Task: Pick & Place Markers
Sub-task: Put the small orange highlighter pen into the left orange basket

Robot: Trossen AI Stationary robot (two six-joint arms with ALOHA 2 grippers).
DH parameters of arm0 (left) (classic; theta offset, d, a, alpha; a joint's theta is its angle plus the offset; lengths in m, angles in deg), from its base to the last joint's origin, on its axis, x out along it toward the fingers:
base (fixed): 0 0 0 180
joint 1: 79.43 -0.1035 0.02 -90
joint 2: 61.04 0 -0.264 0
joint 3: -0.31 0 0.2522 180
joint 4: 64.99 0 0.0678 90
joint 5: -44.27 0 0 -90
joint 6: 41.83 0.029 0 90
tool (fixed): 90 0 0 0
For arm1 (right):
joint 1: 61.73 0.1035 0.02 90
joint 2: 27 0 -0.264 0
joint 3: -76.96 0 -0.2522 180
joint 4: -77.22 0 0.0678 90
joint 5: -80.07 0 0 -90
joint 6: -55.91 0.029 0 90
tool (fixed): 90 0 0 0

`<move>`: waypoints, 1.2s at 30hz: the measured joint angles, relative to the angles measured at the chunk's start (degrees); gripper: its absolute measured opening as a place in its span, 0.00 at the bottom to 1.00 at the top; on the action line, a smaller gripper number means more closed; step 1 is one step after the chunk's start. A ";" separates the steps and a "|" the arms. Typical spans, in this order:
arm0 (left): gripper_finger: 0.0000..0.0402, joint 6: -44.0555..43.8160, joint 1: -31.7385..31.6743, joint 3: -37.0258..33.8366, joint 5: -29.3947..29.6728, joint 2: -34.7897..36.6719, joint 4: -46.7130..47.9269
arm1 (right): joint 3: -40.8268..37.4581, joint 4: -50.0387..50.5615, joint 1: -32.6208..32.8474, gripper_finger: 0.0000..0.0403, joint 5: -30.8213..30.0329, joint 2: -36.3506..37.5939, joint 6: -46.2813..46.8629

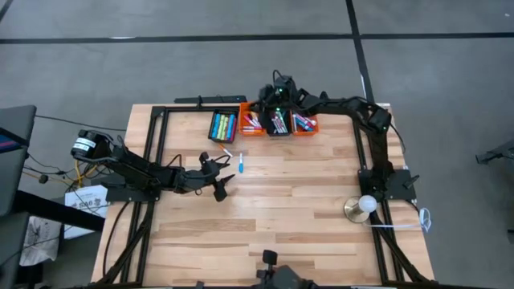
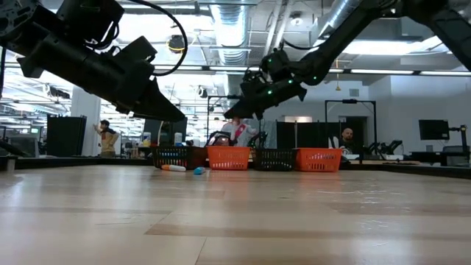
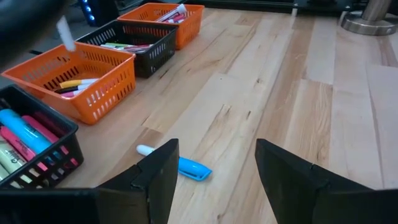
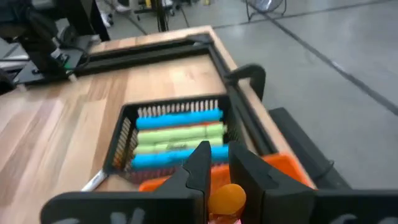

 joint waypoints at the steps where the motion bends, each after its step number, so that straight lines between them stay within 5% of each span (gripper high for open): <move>1: 0.52 0.00 0.00 0.00 0.00 0.00 0.10 | 0.67 -0.33 0.02 0.09 -0.19 -0.65 0.00; 11: 0.52 -1.08 0.00 0.00 0.00 0.00 0.41 | 1.42 1.26 2.25 0.35 -9.13 -0.33 0.56; 18: 0.52 -3.52 0.00 0.00 0.00 0.00 0.41 | 1.22 3.45 3.43 0.53 -9.24 0.81 1.00; 28: 0.52 -14.92 -4.73 1.27 -1.20 -5.40 0.15 | 1.31 17.21 4.35 0.53 -8.37 13.73 -0.66; 36: 0.52 -18.99 -9.01 10.49 -3.46 -14.23 0.01 | 1.31 34.74 4.37 0.52 -7.48 25.37 -3.48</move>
